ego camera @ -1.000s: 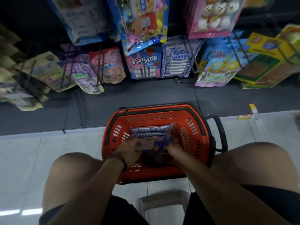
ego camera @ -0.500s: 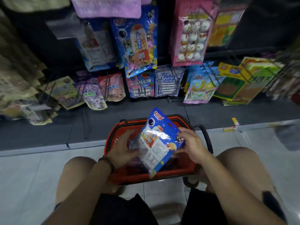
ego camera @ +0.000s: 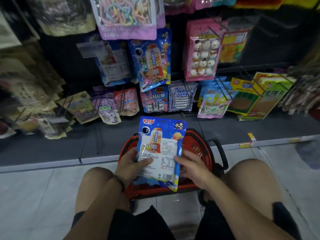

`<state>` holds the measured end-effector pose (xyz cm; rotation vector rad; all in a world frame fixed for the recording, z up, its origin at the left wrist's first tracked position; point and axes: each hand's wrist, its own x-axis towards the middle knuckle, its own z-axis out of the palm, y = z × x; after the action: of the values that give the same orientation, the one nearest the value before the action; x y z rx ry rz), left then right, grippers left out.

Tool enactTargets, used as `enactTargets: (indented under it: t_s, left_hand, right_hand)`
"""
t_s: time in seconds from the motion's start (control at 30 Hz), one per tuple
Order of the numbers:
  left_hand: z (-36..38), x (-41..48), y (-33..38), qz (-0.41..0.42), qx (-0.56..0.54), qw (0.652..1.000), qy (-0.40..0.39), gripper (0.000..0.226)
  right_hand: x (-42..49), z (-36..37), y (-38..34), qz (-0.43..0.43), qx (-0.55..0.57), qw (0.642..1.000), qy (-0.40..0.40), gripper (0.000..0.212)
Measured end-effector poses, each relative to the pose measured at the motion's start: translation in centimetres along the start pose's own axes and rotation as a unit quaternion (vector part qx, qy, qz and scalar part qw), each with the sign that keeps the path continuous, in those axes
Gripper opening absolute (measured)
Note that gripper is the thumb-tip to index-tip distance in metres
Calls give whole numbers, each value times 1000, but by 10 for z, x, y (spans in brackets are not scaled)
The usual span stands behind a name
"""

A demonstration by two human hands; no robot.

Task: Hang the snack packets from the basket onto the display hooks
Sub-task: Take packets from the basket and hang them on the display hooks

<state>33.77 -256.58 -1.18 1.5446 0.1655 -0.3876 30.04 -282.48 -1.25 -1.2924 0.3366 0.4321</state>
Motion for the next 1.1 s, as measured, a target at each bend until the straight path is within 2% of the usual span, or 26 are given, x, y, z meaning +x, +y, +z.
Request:
enactTargets:
  t_s: [0.07, 0.2, 0.27, 0.37, 0.47, 0.53, 0.63, 0.7, 0.77, 0.87, 0.93, 1.0, 1.03, 1.1]
  left_hand:
    - [6, -3, 5, 9, -17, 1000, 10, 35]
    - [8, 1, 10, 55, -36, 996, 64, 51]
    - [10, -2, 8, 96, 22, 990, 96, 59]
    - [22, -8, 0, 160, 106, 972, 134, 53]
    - [43, -9, 1, 118, 67, 990, 46, 61]
    - [60, -5, 10, 100, 34, 994, 9, 67]
    - [80, -3, 28, 105, -47, 992, 44, 52]
    - [81, -2, 39, 84, -108, 989, 63, 37]
    - [74, 1, 41, 62, -141, 987, 55, 32]
    - [60, 4, 47, 45, -121, 991, 33, 31]
    - [50, 5, 54, 35, -92, 995, 25, 29]
    - [42, 10, 60, 33, -72, 997, 6, 35]
    - [39, 13, 63, 40, -66, 997, -3, 40]
    - [36, 21, 74, 61, -48, 997, -9, 40]
  right_hand:
    - [-1, 7, 6, -20, -4, 1000, 3, 29]
    - [4, 11, 0, -76, 11, 995, 56, 26]
    - [5, 11, -3, -89, 10, 992, 84, 24]
    - [7, 14, -6, -87, 6, 989, 119, 20]
    - [10, 28, -9, -131, 4, 979, 154, 21]
    - [9, 41, -9, -193, -29, 971, 141, 33]
    - [4, 56, -7, -274, -187, 939, 92, 53]
    - [4, 60, -12, -301, -261, 913, 89, 50]
    - [3, 56, -27, -315, -249, 908, 115, 35]
    - [9, 34, -53, -305, -214, 896, 240, 33]
    - [17, 20, -74, -244, -171, 920, 255, 51]
    - [25, 13, -94, -180, -70, 962, 193, 62]
    - [27, 11, -102, -170, -36, 972, 160, 58]
    - [30, 9, -113, -197, -48, 973, 112, 35]
